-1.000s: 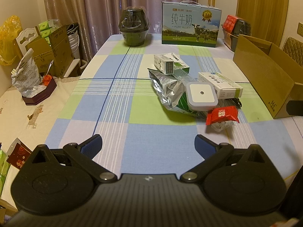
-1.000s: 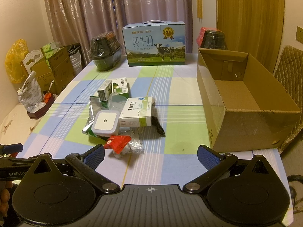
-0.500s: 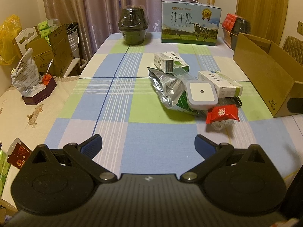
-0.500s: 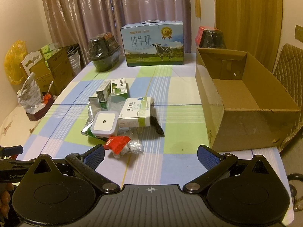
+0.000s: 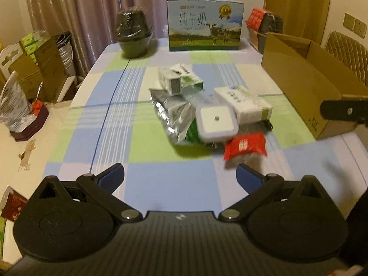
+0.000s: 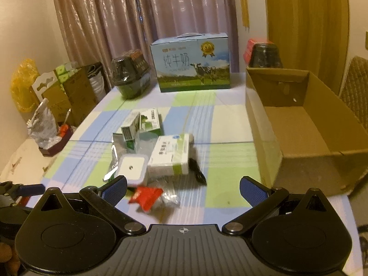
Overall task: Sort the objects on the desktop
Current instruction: 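Grasp the white medicine box with the right tool while the left tool grasps the white square night light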
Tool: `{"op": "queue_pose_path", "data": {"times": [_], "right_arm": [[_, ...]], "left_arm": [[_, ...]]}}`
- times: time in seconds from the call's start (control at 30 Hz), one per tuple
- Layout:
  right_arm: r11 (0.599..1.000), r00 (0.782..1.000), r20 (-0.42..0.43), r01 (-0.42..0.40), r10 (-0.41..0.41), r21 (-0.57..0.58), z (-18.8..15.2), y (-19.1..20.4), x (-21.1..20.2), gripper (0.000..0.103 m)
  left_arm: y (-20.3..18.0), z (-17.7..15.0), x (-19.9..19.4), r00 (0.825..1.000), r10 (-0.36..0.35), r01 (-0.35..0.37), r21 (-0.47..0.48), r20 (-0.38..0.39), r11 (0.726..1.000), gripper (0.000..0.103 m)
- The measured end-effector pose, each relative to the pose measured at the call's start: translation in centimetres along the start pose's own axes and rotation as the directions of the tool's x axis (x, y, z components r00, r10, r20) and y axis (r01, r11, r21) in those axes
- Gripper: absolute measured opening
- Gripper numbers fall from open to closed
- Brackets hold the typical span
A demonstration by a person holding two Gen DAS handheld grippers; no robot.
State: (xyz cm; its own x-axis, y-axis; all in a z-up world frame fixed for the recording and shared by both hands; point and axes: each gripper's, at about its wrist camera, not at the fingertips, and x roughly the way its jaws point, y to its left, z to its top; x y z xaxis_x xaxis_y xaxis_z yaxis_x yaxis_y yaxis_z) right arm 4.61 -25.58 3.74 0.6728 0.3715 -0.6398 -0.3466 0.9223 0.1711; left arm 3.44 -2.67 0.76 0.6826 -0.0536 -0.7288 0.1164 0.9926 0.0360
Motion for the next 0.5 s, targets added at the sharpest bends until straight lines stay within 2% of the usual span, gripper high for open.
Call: {"op": "queue_pose_path", "data": {"times": [0.17, 0.3, 0.5], "right_arm": [[1.0, 1.0, 0.002, -0.031, 0.031, -0.002, 1.1, -0.1, 2.0, 0.101], [0.999, 0.999, 0.003, -0.05, 0.05, -0.014, 1.7, 0.0, 3.6, 0.101], [0.998, 0.998, -0.013, -0.054, 0.054, -0.038, 2.4, -0.4, 6.6, 0.091]], "left_arm": [[-0.3, 1.8, 1.9, 1.0, -0.017, 0.017, -0.001, 0.012, 1.0, 0.097], [-0.9, 2.4, 3.8, 0.998, -0.057, 0.057, 0.024, 0.012, 0.998, 0.088], [-2.2, 2.9, 6.1, 0.995, -0.095, 0.094, 0.083, 0.01, 0.992, 0.081]]}}
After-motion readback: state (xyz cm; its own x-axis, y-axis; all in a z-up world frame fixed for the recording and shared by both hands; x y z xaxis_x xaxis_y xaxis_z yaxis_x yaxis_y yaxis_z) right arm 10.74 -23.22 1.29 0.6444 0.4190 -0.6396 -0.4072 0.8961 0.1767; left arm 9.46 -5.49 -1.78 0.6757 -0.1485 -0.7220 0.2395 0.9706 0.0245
